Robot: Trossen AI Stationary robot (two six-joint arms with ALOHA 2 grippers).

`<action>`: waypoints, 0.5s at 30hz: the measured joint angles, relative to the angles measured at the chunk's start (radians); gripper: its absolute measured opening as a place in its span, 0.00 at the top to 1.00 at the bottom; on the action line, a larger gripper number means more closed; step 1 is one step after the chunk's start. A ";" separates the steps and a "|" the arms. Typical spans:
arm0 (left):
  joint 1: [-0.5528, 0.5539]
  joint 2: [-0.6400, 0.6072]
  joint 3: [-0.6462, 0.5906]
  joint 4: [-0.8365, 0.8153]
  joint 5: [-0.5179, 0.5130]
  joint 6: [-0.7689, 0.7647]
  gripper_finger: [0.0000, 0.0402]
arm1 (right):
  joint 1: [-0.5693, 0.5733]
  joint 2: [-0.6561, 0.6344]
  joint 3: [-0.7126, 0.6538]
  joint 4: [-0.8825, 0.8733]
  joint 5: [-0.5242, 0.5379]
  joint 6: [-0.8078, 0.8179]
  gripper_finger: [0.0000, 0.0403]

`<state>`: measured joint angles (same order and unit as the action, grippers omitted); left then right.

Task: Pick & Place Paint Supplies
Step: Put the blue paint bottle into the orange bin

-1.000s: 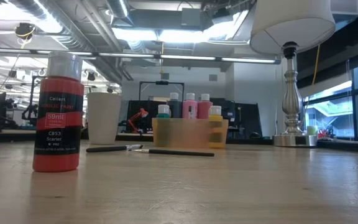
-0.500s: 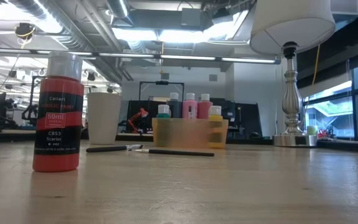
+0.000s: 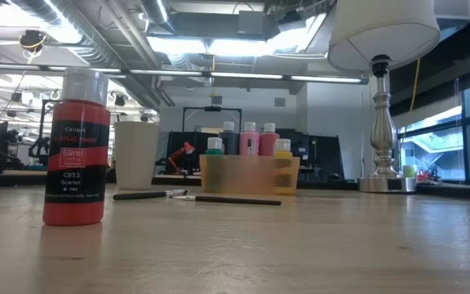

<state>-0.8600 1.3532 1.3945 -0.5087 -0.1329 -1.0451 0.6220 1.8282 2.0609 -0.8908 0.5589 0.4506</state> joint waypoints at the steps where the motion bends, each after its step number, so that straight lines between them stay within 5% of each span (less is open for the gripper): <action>1: -0.020 0.002 0.000 0.019 -0.042 -0.022 0.53 | 0.000 0.000 0.000 0.002 -0.001 0.010 0.48; 8: -0.147 0.003 0.000 -0.001 -0.370 -0.020 0.53 | 0.000 0.000 0.000 0.024 -0.001 0.017 0.48; 15: -0.177 0.010 0.000 0.144 -0.349 0.121 0.52 | 0.000 0.000 0.000 0.031 -0.002 0.010 0.48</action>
<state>-1.0368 1.3629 1.3941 -0.3647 -0.4815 -0.9236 0.6216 1.8282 2.0609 -0.8600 0.5571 0.4609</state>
